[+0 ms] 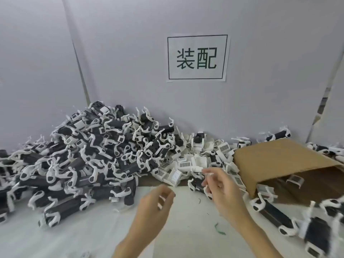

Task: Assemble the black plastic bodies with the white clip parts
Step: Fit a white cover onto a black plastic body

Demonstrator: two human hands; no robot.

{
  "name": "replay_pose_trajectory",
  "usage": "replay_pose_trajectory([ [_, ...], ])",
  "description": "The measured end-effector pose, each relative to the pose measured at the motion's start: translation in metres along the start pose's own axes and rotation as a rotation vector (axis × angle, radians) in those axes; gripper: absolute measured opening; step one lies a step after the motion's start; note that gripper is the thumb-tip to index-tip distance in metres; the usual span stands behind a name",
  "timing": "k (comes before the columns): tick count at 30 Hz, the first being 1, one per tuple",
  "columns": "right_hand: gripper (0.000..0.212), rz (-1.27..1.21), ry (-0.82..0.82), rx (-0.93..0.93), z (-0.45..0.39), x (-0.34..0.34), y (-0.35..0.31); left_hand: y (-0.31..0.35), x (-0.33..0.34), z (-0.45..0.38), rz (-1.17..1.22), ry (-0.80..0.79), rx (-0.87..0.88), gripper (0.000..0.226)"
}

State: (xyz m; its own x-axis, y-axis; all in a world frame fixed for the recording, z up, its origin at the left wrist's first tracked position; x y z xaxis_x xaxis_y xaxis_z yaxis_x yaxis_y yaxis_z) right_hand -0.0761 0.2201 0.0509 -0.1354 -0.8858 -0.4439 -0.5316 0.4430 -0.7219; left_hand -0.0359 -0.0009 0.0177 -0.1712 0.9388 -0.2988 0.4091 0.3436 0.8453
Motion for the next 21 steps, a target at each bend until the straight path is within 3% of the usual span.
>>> replay_pose_trajectory([
  [3,0.020,0.425,0.123,-0.032,-0.022,0.007,0.021,-0.020,0.022,-0.018,-0.097,0.070,-0.018,0.013],
  [6,0.040,0.720,0.028,-0.012,-0.026,0.019,0.051,-0.043,0.038,-0.027,-0.121,0.051,-0.036,0.009],
  [8,0.050,0.866,-0.015,-0.008,-0.023,0.022,0.066,-0.056,0.038,-0.031,-0.130,0.060,-0.010,0.009],
  [12,0.040,1.016,-0.017,-0.049,-0.020,0.029,0.083,-0.065,0.040,-0.032,-0.137,0.082,0.049,0.011],
  [15,0.031,0.946,0.063,-0.067,-0.017,0.028,0.086,-0.066,0.043,-0.030,-0.173,0.042,0.071,0.009],
  [21,0.006,0.558,0.107,-0.035,-0.016,0.024,0.084,-0.065,0.041,-0.030,-0.094,0.091,0.032,0.025],
])
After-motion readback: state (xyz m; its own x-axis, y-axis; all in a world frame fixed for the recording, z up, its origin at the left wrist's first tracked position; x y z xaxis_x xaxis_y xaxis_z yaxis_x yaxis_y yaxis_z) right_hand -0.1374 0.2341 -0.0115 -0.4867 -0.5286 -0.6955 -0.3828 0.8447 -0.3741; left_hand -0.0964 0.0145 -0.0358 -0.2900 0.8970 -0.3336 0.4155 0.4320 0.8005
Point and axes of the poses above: each hand's wrist, its own z-axis away from the middle knuckle, its own x-axis out of the palm, y = z × x, the point moved 4 cm from there along -z, towards the middle knuckle, and after that the axes turned 14 degrees about z, right-handed, at the moved point
